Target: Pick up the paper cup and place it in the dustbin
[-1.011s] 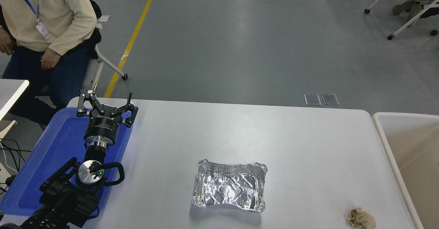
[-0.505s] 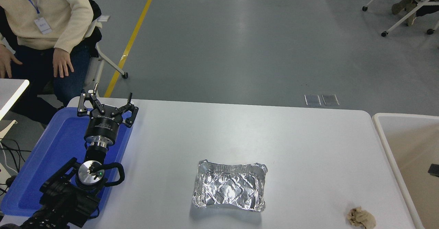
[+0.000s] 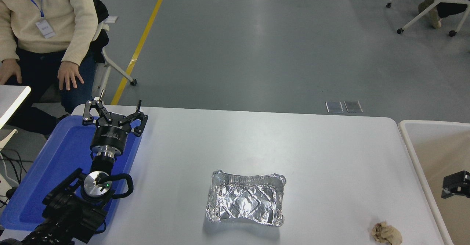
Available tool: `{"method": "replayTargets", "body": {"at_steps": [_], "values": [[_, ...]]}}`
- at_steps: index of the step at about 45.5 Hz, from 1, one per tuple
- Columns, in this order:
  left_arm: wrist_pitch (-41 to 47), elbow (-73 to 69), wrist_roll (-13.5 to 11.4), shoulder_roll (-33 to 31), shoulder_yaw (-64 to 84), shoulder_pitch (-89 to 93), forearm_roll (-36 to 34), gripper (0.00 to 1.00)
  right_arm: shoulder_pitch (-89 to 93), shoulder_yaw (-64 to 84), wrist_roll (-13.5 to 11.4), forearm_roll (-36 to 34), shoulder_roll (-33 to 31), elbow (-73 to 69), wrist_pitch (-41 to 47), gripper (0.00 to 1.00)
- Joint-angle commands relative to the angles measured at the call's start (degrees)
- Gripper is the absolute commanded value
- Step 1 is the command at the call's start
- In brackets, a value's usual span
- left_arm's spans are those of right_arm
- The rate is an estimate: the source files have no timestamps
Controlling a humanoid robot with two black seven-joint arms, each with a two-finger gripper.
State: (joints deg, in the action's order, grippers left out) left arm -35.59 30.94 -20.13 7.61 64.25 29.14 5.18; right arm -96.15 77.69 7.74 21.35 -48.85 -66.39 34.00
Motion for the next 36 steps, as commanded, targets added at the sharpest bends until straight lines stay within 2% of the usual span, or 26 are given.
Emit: {"method": "replayTargets", "body": {"at_steps": [1,16,23,36], "values": [[0.08,0.0,-0.18,0.03,0.0,-0.05,0.01,1.0,-11.77,9.75,-0.18,0.19,4.37,-0.67,11.0,1.0],[0.08,-0.09,-0.18,0.03,0.09,-0.05,0.09,1.0,-24.52,10.81,-0.27,0.1,12.46,-1.81,11.0,1.0],[0.08,-0.09,-0.26,0.03,0.09,-0.05,0.09,1.0,-28.92,10.46,-0.27,0.01,19.57,-6.02,11.0,1.0],[0.08,-0.09,-0.26,0.03,0.09,-0.14,0.09,1.0,-33.14,-1.92,-0.27,-0.69,25.46,-7.7,11.0,1.0]]}}
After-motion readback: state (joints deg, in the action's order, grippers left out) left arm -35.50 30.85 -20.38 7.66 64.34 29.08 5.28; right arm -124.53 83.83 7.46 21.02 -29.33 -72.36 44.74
